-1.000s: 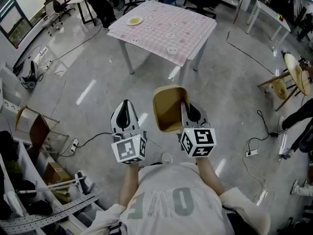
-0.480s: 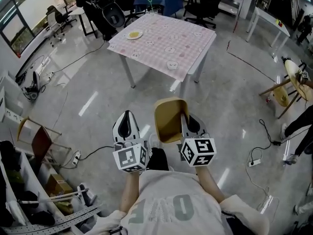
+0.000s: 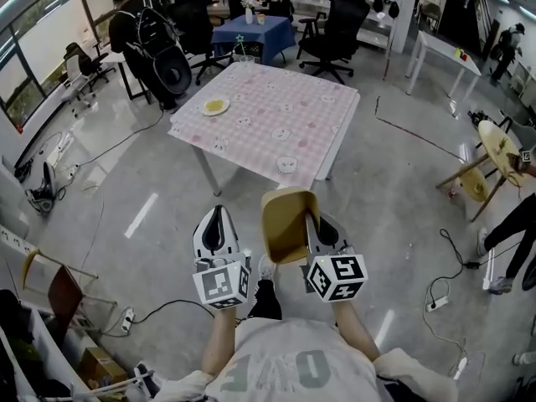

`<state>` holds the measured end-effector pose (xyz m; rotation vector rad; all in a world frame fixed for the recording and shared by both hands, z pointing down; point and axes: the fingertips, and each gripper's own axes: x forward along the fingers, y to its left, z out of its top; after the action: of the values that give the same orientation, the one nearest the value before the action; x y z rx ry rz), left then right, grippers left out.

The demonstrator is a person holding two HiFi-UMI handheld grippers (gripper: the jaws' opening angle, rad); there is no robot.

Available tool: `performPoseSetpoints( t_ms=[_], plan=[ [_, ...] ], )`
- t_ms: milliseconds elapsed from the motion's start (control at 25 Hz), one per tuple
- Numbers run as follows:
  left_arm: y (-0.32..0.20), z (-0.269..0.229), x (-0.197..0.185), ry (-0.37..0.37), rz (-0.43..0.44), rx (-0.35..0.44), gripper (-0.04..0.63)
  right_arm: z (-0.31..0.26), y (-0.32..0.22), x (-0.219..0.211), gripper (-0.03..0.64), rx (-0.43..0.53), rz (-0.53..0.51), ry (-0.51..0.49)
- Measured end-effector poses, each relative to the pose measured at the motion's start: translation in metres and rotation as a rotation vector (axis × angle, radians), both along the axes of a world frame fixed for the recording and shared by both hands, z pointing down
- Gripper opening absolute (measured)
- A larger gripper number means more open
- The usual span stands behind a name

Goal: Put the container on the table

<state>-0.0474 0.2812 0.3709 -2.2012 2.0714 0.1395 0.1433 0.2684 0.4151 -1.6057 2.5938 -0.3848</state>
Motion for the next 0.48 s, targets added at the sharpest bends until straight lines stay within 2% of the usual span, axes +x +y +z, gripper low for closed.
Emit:
performPoseSetpoints(
  t_ms=[240,480],
  plan=[
    [-0.102,-0.004,-0.028,0.013,0.014,-0.009,0.028,-0.002,-0.099,-0.014,0.032,-0.036,0.079,0.023],
    [-0.204,-0.019,-0.056,0.036,0.023,0.002,0.028,-0.015,-0.195,-0.038,0.032,-0.036,0.105,0.051]
  ],
)
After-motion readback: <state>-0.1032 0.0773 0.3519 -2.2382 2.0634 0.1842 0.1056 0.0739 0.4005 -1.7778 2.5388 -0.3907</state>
